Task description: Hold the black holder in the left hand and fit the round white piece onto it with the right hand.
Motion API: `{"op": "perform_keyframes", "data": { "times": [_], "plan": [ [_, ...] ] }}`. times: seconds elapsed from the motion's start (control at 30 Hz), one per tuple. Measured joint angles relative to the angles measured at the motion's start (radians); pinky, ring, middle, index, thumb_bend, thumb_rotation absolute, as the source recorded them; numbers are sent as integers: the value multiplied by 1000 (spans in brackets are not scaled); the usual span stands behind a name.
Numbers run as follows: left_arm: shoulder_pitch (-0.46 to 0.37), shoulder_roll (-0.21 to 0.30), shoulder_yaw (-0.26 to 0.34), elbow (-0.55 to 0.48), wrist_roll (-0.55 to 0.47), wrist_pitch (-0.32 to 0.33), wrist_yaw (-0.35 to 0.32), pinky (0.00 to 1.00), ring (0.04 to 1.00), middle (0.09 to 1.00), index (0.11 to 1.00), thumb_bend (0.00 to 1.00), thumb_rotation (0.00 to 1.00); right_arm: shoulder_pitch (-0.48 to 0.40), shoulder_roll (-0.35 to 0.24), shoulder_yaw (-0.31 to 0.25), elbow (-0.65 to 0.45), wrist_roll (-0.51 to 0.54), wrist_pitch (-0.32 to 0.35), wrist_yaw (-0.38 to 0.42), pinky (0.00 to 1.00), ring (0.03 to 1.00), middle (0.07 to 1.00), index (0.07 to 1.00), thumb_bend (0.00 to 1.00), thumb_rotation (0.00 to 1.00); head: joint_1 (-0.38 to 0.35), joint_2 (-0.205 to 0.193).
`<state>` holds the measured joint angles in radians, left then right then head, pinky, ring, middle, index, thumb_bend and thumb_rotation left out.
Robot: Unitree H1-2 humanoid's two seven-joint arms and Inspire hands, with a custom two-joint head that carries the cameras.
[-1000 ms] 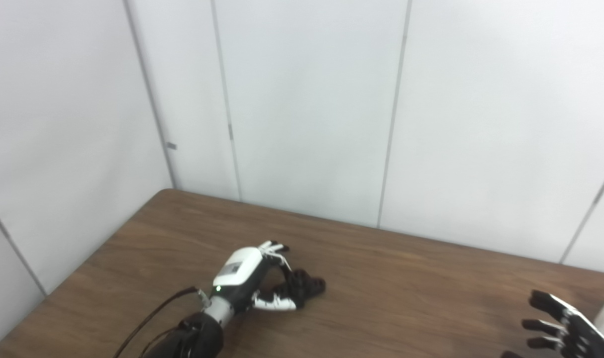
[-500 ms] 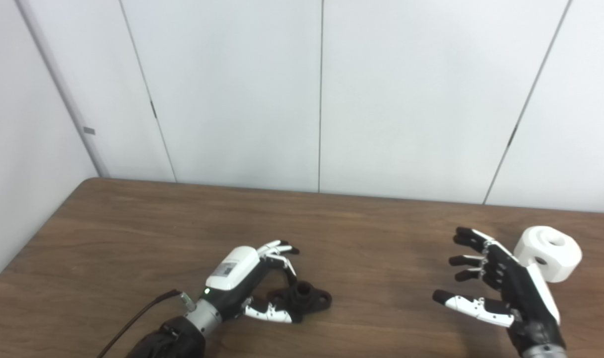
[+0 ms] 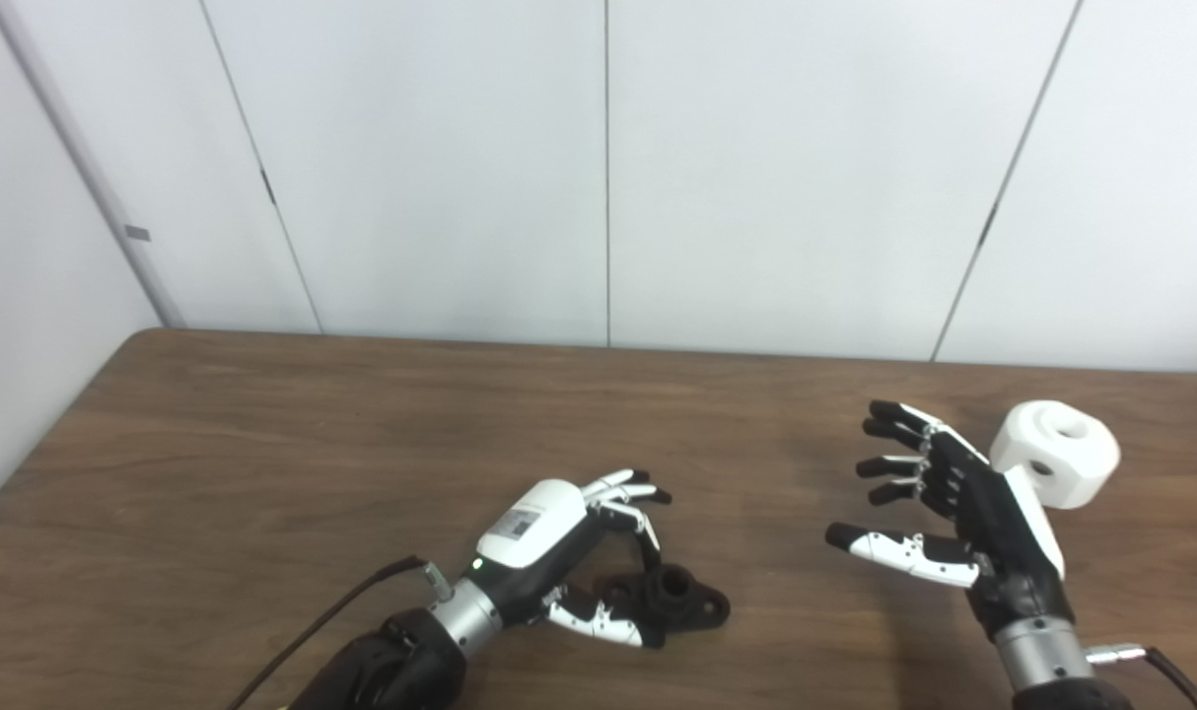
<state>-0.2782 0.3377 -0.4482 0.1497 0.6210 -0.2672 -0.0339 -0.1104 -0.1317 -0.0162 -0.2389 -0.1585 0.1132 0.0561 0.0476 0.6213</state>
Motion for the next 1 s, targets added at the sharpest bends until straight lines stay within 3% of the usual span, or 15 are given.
{"op": "perform_keyframes", "data": {
  "times": [0.17,0.27,0.53,0.63,0.77,0.8,0.87,0.93,1.0],
  "plan": [
    [-11,-26,-27,-21,109,132,-10,919,954,872,486,523,54,-16,-1,4,-1,-7,-5,0,548,653,793,785,671,137,-21,3],
    [-23,-28,-51,-36,155,176,-12,916,939,862,486,523,53,-17,0,6,-10,-7,-5,1,542,660,798,784,665,117,-38,3],
    [-27,-30,-57,-39,167,204,-12,909,933,856,487,523,53,-31,-44,-1,-81,-16,20,19,524,651,791,780,667,117,-115,-3],
    [-27,-30,-56,-39,167,206,-12,909,929,853,487,523,53,-47,-90,-1,-115,-39,51,36,530,654,784,778,681,129,-147,-12],
    [-26,-30,-53,-39,165,206,-12,894,918,848,488,523,52,-97,-181,-24,-138,-71,81,65,554,675,788,790,707,140,-290,-67],
    [-25,-29,-53,-39,164,206,-12,894,917,848,488,522,52,-113,-208,-34,-138,-86,88,67,552,678,788,786,707,142,-290,-67],
    [-24,-27,-52,-38,160,205,-8,881,909,846,488,522,51,-141,-257,-55,-138,-125,92,66,531,669,775,763,726,151,-354,-93],
    [-23,-21,-52,-36,156,199,-2,868,904,845,488,522,51,-165,-297,-66,-137,-179,93,62,530,681,774,758,742,170,-354,-94],
    [-24,-15,-52,-29,151,184,3,860,896,843,488,522,50,-187,-333,-71,-137,-238,119,62,545,709,793,770,749,187,-406,-121]
  ]
}}
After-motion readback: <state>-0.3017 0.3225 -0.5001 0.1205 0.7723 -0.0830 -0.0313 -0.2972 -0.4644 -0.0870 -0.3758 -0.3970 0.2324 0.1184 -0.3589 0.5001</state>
